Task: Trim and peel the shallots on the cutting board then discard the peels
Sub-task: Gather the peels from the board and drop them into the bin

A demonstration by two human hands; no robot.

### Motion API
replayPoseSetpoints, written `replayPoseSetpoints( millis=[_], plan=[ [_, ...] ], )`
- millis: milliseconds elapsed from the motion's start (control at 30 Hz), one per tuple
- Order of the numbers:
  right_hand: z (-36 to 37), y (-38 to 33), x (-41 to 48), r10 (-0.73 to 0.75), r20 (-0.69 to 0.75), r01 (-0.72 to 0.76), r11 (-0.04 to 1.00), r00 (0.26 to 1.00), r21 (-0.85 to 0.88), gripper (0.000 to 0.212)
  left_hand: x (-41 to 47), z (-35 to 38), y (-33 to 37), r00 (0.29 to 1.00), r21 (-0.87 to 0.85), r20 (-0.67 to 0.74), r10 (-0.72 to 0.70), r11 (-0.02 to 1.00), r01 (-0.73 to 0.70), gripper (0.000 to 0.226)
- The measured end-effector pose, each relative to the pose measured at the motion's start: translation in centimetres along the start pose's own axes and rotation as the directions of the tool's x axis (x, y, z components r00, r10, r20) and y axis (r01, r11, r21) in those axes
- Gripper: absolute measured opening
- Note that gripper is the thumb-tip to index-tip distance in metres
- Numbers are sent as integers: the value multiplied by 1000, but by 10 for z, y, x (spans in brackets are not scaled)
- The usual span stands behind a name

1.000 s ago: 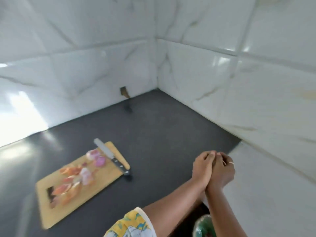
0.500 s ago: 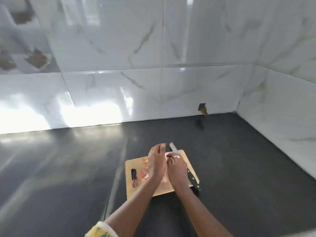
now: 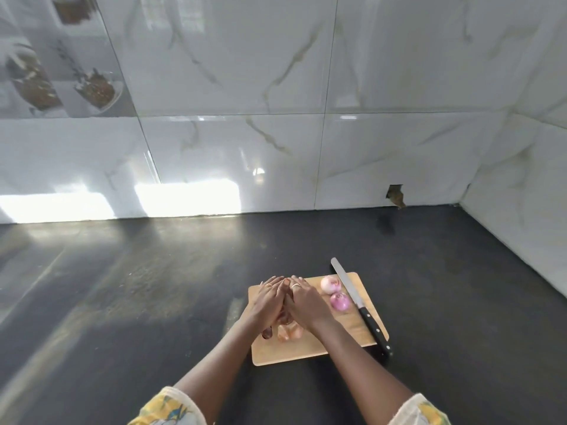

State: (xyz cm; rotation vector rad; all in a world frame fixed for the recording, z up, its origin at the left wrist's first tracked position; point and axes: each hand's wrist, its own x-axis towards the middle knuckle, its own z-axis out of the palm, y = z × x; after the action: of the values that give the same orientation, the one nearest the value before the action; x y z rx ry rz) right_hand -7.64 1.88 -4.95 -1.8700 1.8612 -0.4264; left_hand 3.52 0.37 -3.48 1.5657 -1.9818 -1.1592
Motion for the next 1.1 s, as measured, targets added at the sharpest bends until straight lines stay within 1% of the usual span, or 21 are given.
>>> replayPoseSetpoints(
  millis=[67,133,200,267,300,333,400,467,500,567,667,733,800,833,900,967,1033,1100],
  plan=[
    [4,2,-5,-33,-31,33,999,999,2,47,-1,2,-5,1000,60,18,23,998,-24,46],
    [9,4,-10,-33,-67,35,999,997,40,45,-5,2,-8,1000,63,8,25,998,-26,49],
    [8,4,-15,7,-103,6,992,995,125,40,-6,3,-12,999,-23,-28,-19,1000,18,60],
    [2,5,-20,68,-162,-26,968,984,250,34,-7,1,-13,995,-156,-94,-43,987,27,70],
    [-2,6,-22,94,-198,-29,952,976,305,33,-6,-1,-14,990,-199,-130,-47,980,21,68],
    [-7,7,-24,117,-226,-33,938,967,344,33,-5,-5,-14,986,-190,-165,-37,982,5,61],
    [-14,9,-26,151,-265,-38,921,952,389,33,-4,-14,-12,977,-31,-213,9,999,-16,39],
    [-18,12,-27,161,-282,-43,923,946,383,31,-4,-24,-12,987,149,-154,35,989,-12,24],
    [-17,15,-28,160,-279,-46,926,947,375,30,-4,-29,-12,996,225,-90,19,974,2,22],
    [-13,17,-32,156,-249,-53,925,956,377,31,-6,-37,-9,998,371,38,-41,928,24,27],
    [0,19,-36,132,-221,-41,926,966,374,37,-13,-42,-5,975,553,199,-95,833,-32,40],
    [6,14,-37,138,-200,-60,935,970,350,48,-17,-42,-8,963,593,245,-115,803,-55,39],
    [13,11,-35,149,-201,-75,939,968,336,61,-18,-40,-13,963,593,233,-133,804,-32,31],
    [15,10,-33,146,-202,-73,941,968,331,60,-18,-39,-14,965,588,228,-131,808,-29,26],
    [13,5,-35,126,-198,-51,936,972,348,48,-18,-38,-16,970,572,213,-117,820,-27,17],
    [9,6,-37,117,-201,-20,904,973,427,42,-19,-38,-15,982,567,164,-93,823,-16,10],
    [3,8,-41,143,-245,8,848,959,529,38,-19,-39,-12,993,586,102,-55,810,-16,17],
    [-2,10,-43,207,-302,33,773,931,633,35,-18,-41,-11,997,546,64,-37,838,-4,19]
  ],
)
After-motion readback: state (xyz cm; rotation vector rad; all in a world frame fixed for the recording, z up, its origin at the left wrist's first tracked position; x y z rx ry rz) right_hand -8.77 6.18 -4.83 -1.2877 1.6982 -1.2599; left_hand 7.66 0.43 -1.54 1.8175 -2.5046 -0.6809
